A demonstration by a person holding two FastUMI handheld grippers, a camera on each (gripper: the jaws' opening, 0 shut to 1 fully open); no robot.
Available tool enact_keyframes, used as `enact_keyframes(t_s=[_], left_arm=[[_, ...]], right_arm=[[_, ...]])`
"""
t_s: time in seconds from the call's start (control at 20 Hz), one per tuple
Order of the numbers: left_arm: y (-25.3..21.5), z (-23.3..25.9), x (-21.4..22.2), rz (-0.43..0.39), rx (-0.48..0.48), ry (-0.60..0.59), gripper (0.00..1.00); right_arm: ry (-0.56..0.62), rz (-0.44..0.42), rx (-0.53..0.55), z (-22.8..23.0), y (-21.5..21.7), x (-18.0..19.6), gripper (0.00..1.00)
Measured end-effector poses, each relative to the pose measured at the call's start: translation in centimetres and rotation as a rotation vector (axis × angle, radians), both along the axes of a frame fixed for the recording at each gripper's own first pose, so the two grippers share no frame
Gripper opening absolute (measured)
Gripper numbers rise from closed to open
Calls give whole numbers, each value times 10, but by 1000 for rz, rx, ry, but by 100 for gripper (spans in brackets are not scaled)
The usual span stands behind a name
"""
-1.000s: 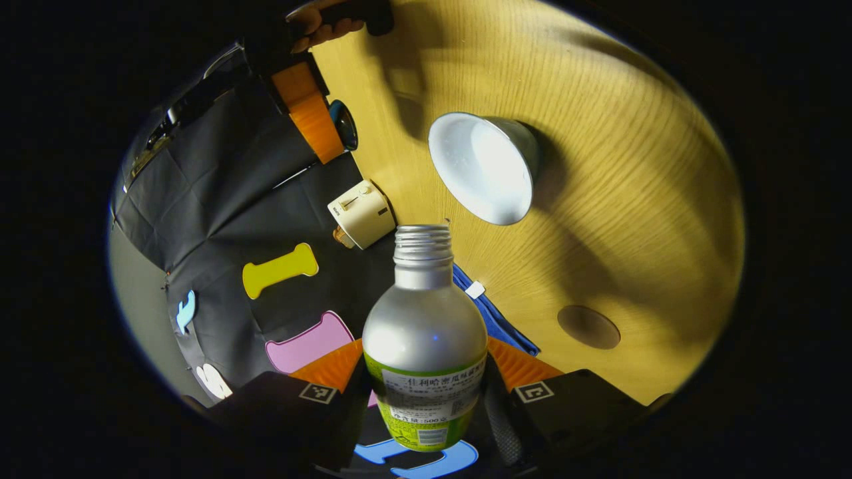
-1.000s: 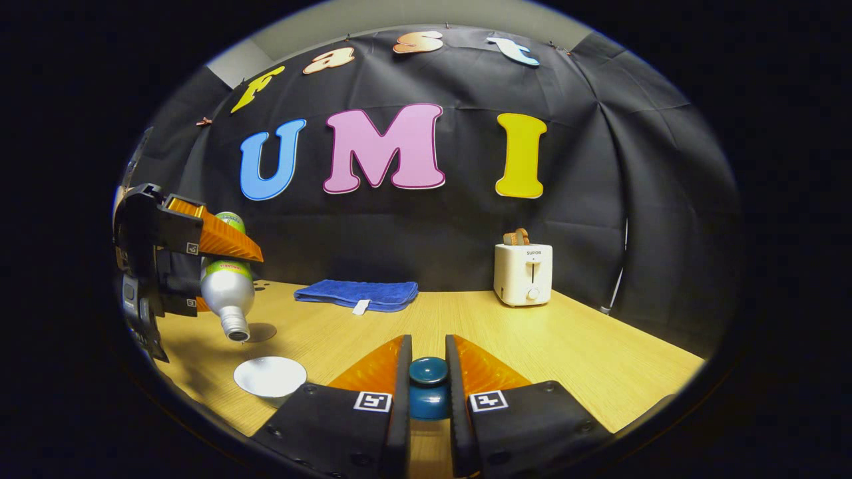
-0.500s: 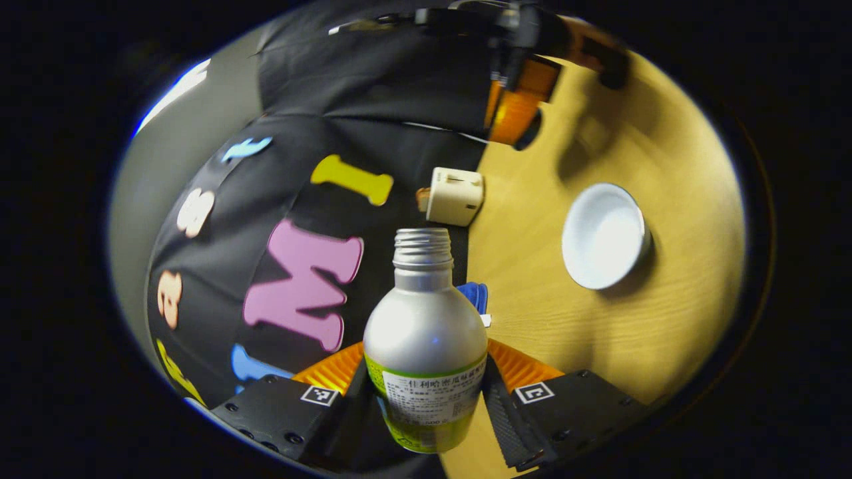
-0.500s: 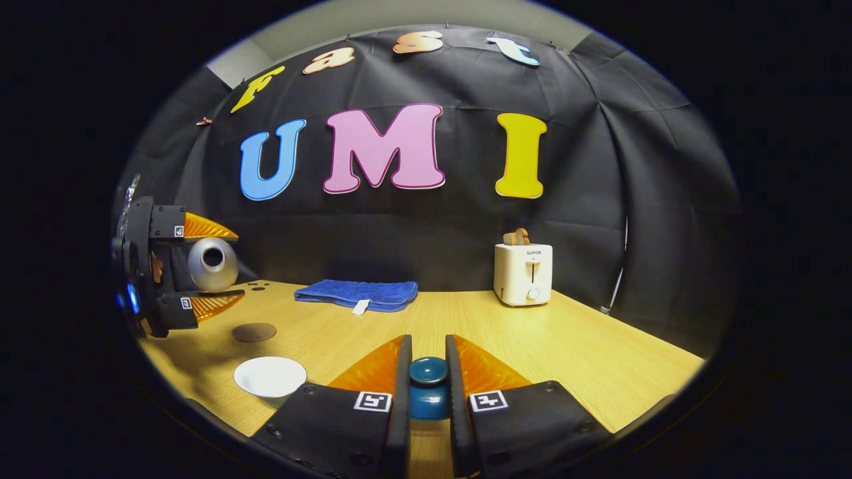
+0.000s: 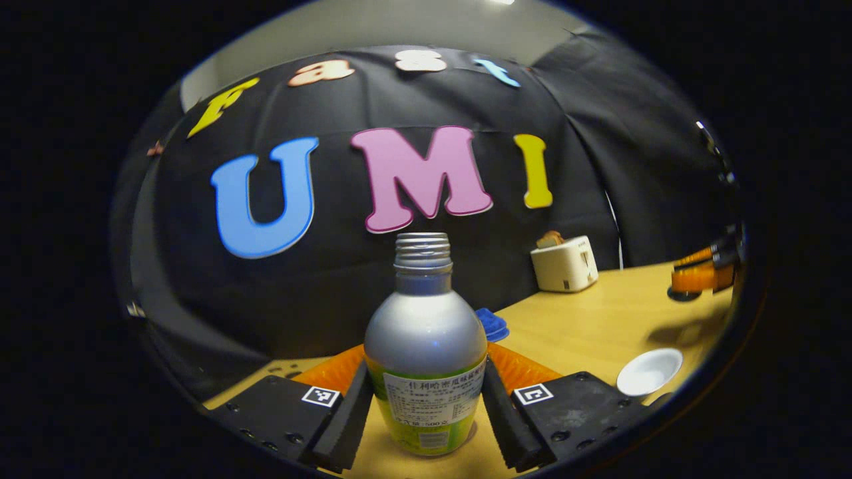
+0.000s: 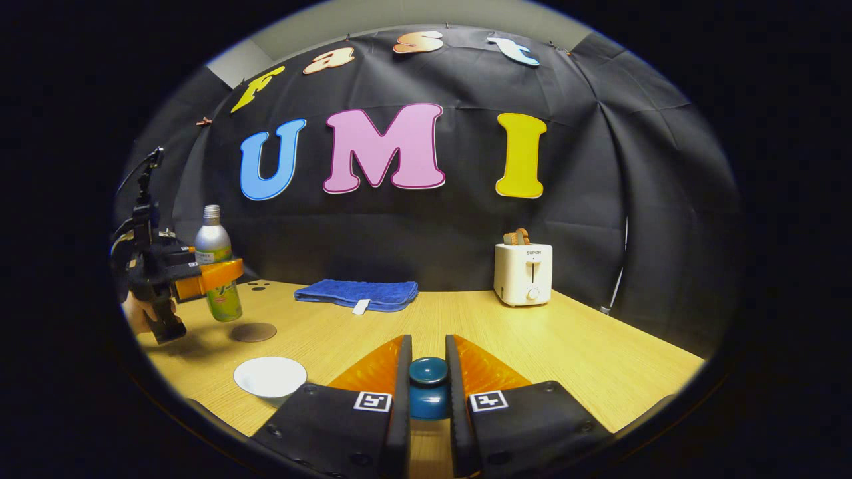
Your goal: Open the teacup lid with one hand, grasp the water bottle and pour water into the teacup with the other hand; after pouring, place the water bottle on the coaster and then close the teacup lid.
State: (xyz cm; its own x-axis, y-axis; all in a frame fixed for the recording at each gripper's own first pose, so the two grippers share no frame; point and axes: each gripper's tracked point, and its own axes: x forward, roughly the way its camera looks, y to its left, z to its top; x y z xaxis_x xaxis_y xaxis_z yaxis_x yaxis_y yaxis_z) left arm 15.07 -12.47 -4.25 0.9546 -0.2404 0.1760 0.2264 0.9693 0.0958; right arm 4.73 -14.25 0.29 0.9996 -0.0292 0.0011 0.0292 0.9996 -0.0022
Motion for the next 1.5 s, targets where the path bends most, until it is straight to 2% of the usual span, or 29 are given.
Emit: enact_keyframes(t_s=[0.1, 0.25, 0.3, 0.4, 0.7, 0.85, 0.9, 0.95, 1.2, 1.35, 1.5], left_arm=[[-2, 3, -7, -4, -122, 34, 80], [-12, -3, -17, -19, -195, 89, 80], [-15, -6, -25, -9, -183, 109, 80], [-7, -27, -6, 13, -150, 132, 81], [-16, -25, -5, 4, -81, 118, 83], [-17, -32, -9, 3, -81, 144, 84], [-15, -33, -12, 2, -73, 162, 89], [-14, -39, -16, 9, -68, 177, 98], [-6, -46, -58, 1, -50, 202, 97], [1, -42, -91, 8, -22, 160, 97], [8, -42, -118, 14, -33, 132, 97]], right_arm=[[0, 0, 0, 0, 0, 0, 28], [0, 0, 0, 0, 0, 0, 28], [-1, 0, 0, 0, 0, 0, 28], [-1, 0, 0, 0, 0, 0, 28], [-1, 1, 0, 0, 0, 0, 28], [-1, 1, 0, 0, 0, 0, 28], [-1, 1, 0, 0, 0, 0, 28], [-1, 1, 0, 0, 0, 0, 28], [-1, 0, 0, -1, 0, 1, 28], [-1, -10, -1, 0, -2, 0, 28], [-2, -29, -2, 0, -5, -1, 28]])
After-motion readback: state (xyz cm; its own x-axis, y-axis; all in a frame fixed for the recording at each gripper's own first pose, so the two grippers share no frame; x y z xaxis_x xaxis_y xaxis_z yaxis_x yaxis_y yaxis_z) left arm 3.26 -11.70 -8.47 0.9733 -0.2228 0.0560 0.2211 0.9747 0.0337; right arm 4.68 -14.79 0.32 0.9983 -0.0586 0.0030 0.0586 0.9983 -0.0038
